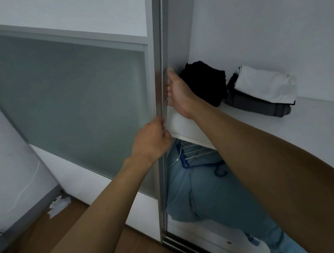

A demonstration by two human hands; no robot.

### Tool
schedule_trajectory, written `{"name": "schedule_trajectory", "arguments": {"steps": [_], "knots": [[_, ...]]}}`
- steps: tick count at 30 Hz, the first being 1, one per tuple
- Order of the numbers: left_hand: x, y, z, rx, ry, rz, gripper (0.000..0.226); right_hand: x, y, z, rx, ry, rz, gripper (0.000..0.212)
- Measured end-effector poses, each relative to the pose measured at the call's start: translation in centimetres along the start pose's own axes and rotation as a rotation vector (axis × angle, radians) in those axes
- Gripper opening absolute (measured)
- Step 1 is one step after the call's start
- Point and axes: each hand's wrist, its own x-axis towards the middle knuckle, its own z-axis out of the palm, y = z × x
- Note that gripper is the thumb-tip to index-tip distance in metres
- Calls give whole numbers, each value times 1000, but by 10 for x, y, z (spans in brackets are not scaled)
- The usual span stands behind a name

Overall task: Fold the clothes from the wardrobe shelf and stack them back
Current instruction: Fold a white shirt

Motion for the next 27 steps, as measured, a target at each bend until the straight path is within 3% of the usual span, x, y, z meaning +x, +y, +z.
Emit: {"name": "schedule_trajectory", "arguments": {"steps": [3, 7, 15, 20, 27], "knots": [[4, 11, 3, 58, -7, -2, 30, -11, 5, -20, -4, 31, -17, 57], [10, 32, 13, 133, -58, 22, 39, -33, 12, -56, -10, 89, -47, 55], [4, 113, 57, 140, -146, 241, 18, -102, 24, -138, -38, 190, -144, 66], [-16, 149, 88, 7, -241, 433, 22, -154, 28, -194, -264, 307, -201, 47], [-39, 214, 139, -123, -378, 693, 36, -226, 33, -276, -332, 551, -238, 33]]}}
